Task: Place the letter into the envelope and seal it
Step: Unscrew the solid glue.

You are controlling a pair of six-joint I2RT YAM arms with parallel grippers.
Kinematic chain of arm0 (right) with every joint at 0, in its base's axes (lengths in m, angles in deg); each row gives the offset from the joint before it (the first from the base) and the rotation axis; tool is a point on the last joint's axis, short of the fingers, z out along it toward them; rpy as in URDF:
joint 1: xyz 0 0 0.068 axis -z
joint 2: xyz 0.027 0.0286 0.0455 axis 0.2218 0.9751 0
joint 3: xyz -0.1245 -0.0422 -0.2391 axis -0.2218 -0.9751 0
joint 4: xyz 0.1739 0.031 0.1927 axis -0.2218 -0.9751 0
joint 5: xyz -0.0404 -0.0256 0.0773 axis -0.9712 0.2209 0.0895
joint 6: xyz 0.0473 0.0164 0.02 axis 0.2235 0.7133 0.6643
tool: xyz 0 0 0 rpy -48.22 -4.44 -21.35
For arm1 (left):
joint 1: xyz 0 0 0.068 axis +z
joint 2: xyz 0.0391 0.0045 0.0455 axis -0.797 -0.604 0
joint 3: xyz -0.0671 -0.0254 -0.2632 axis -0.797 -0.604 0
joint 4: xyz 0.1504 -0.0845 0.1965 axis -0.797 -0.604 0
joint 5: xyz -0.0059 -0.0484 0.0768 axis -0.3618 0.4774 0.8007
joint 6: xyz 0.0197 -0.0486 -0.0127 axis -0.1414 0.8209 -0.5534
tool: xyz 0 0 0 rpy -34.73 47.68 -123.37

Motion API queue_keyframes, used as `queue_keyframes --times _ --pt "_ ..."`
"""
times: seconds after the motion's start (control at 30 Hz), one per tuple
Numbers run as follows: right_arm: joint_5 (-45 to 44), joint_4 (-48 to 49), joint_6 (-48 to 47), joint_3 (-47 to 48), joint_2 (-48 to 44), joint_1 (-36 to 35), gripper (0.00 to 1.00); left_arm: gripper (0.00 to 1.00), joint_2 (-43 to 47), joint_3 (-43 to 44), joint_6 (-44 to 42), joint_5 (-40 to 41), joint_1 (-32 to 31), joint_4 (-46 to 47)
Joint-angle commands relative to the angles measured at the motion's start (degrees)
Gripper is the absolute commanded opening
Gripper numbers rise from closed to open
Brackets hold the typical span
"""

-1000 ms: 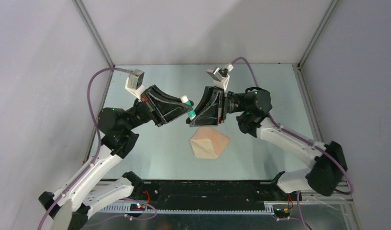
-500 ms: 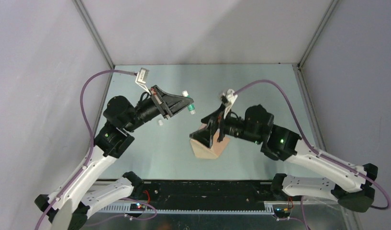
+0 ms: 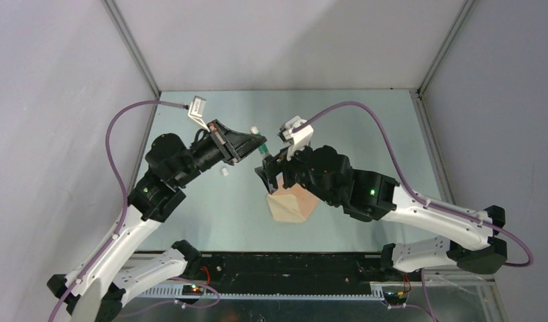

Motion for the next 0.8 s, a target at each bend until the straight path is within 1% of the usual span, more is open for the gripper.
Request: queue_keyframes --times 0.0,0.03,0.1,0.2,0.3,0.43,0.77 --pt "-3.5 -3.6 -0.8 7.5 3.1 0.3 0.82 0.00 0.7 2.4 -1.5 1.0 -0.2 0.0" --pt "-2.5 -3.9 -0.6 7.9 3.8 0.7 0.81 0.00 0.8 2.5 -1.6 1.0 -0.2 0.0" --pt "-0.8 -4.2 -0.4 8.5 4.3 1.4 0.74 0.00 0.9 2.5 -1.6 1.0 -0.2 -0.2" --pt "0.9 -4.0 -0.2 9.1 4.6 2.0 0.62 0.00 1.1 2.4 -1.8 1.1 -0.2 -0.2" --pt "1.6 -4.3 0.1 9.5 4.9 2.3 0.53 0.00 1.3 2.3 -1.9 1.2 -0.2 -0.3" --pt "2.2 -4.0 0.2 9.4 4.9 2.4 0.52 0.00 1.3 2.4 -2.1 1.0 -0.2 -0.3" --pt "3.8 -3.3 -0.2 10.7 6.0 2.4 0.51 0.00 0.9 2.1 -2.1 0.6 -0.2 0.0"
